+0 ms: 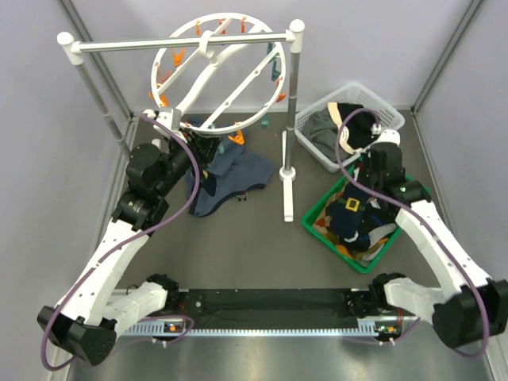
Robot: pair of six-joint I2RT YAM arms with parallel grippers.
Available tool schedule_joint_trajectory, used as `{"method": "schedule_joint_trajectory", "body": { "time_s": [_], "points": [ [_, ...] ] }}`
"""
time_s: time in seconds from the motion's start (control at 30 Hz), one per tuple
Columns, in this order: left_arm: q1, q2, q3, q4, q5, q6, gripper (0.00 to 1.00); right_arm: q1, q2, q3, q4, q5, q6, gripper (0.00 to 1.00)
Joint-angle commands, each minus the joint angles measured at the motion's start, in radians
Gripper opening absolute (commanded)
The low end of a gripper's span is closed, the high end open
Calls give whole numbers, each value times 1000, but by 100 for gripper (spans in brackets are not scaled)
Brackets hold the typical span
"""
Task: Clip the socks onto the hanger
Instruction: Pick up the sock from the bin.
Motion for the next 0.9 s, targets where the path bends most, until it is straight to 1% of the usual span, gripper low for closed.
{"method": "schedule_joint_trajectory", "body": {
  "time_s": [0.0, 0.03, 0.07, 0.13, 0.17, 0.2, 0.27, 0.3, 0.4, 0.43, 0.5, 0.57, 0.67, 0.87],
  "points": [
    [-5, -11, 29, 32, 32, 4, 0, 169, -116, -22, 155, -12, -126, 0],
    [-5, -11, 31, 31, 29, 4, 0, 202, -145, -24, 176, -24, -142, 0],
    [-5, -10, 35, 31, 28, 3, 0, 282, -154, -25, 215, -42, -173, 0],
    [-5, -10, 46, 31, 26, 1, 0, 370, -170, -25, 262, -50, -210, 0],
    [-5, -11, 49, 31, 23, -2, 0, 414, -170, -28, 285, -55, -259, 0],
    [-5, -11, 55, 31, 23, -5, 0, 501, -167, -36, 345, -53, -270, 0],
    [-5, -10, 64, -8, 28, -17, 0, 568, -148, -43, 402, -53, -326, 0],
    [-5, -11, 72, -12, 31, -22, 0, 627, -139, -43, 458, -55, -336, 0],
    [-5, -8, 89, -26, 33, -45, 0, 704, -98, -42, 561, -73, -365, 0],
    [-4, -7, 93, -32, 32, -52, 0, 751, -87, -37, 624, -76, -373, 0],
    [-5, -2, 104, -40, 40, -81, 0, 789, -49, -34, 689, -75, -400, 0],
    [-5, 1, 107, -40, 46, -103, 0, 824, -24, -43, 798, -72, -411, 0],
    [-5, 7, 113, -52, 43, -126, 0, 836, 25, -56, 931, -82, -413, 0],
    [-5, 3, 115, -55, 39, -181, 0, 847, 108, -53, 1098, -88, -434, 0]
  ]
}}
